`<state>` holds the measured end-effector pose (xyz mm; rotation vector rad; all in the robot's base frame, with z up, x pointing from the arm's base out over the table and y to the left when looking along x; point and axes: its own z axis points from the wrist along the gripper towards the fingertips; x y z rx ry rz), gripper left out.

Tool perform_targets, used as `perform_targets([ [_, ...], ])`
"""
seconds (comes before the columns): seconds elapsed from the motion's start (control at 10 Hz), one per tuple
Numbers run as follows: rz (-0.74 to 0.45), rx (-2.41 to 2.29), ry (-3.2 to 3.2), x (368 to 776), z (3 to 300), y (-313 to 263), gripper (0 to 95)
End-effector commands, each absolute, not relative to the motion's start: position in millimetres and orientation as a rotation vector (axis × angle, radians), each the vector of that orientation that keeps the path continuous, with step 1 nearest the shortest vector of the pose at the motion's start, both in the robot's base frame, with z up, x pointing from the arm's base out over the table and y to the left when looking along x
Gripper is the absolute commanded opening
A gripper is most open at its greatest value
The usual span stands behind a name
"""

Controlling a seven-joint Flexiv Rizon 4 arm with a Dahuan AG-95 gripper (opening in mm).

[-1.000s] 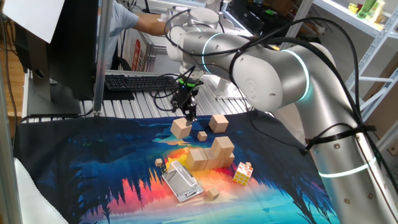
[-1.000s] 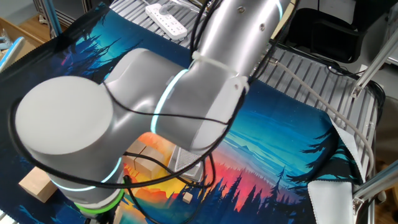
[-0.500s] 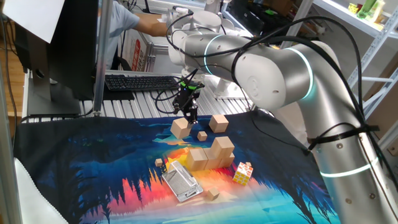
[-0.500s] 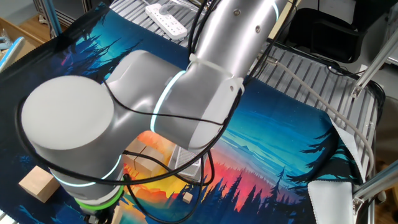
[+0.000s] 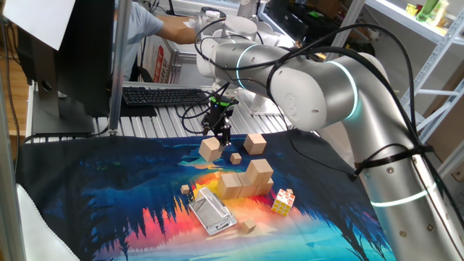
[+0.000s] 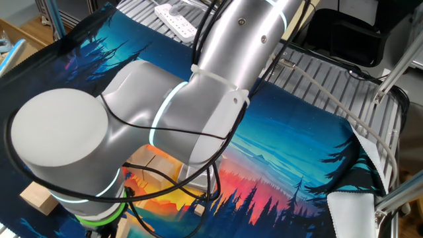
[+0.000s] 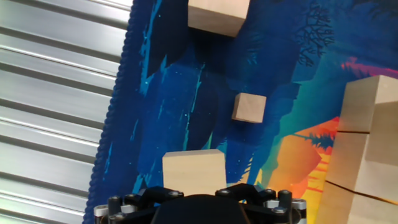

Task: Stack the blocks into a pyramid shape

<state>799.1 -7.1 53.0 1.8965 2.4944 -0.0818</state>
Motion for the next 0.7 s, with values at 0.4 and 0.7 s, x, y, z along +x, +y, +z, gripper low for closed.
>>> perform_targets([
  [0.4,-0.071,1.908,2.486,799.4,47.4,-6.5,95.0],
  [0.7,-0.065,1.909,2.474,800.0,31.0,-8.8,95.0],
])
